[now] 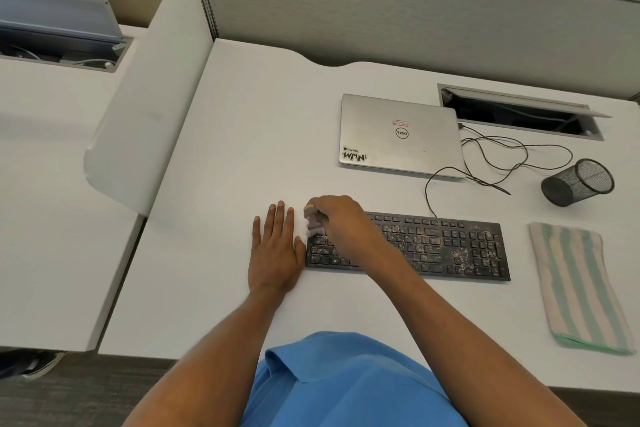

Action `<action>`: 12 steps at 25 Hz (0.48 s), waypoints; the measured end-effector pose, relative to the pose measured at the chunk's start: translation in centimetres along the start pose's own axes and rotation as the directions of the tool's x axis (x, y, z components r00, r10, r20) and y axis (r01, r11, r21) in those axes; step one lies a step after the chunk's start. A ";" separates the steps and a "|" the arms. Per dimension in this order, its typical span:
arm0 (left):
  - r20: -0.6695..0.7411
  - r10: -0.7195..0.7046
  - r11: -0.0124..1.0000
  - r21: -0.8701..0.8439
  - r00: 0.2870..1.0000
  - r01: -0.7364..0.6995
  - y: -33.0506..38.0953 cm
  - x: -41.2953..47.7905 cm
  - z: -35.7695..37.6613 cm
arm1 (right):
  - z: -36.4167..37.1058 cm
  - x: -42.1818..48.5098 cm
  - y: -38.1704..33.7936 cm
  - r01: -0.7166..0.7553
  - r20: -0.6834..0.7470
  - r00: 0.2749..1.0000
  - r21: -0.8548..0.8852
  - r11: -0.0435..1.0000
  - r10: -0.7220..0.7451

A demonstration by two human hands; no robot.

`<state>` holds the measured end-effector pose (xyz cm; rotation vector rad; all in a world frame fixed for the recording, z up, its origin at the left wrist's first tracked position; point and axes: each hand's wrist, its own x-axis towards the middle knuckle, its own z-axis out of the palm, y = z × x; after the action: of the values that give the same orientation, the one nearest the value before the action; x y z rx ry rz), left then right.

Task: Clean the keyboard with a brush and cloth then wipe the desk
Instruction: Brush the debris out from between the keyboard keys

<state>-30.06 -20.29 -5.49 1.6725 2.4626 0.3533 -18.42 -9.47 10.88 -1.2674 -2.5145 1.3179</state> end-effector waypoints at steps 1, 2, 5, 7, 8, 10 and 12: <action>-0.001 -0.001 1.000 -0.001 1.000 0.001 0.0 0.0 0.0 | -0.2 0.1 -0.1 0.002 -0.032 1.000 -0.001 1.000 -0.002; -0.002 -0.001 1.000 0.002 1.000 0.001 0.0 -0.1 0.0 | -0.3 0.0 -0.3 0.020 -0.044 0.999 -0.012 1.000 -0.021; 0.001 0.002 1.000 0.008 1.000 -0.002 0.0 0.0 0.0 | -0.1 -0.5 -0.5 0.057 0.008 0.998 -0.059 0.997 -0.056; -0.001 0.000 1.000 -0.001 1.000 0.000 0.0 0.0 0.1 | 0.2 -0.6 0.1 0.056 0.060 0.997 -0.111 0.992 -0.050; -0.005 0.000 1.000 -0.003 1.000 0.000 0.0 0.0 0.1 | 0.1 -0.6 0.3 0.063 0.077 0.996 -0.137 0.989 -0.053; -0.012 0.001 1.000 -0.011 1.000 -0.001 0.0 -0.1 0.0 | 0.1 -0.4 1.1 0.045 0.071 0.997 -0.080 0.996 -0.039; -0.012 0.001 1.000 -0.014 1.000 -0.001 0.0 -0.1 0.0 | -0.1 -0.2 1.4 0.027 -0.012 1.000 -0.042 0.999 -0.027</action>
<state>-30.02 -20.36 -5.47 1.6706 2.4619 0.3806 -17.32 -9.11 10.08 -1.2405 -2.5540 1.2542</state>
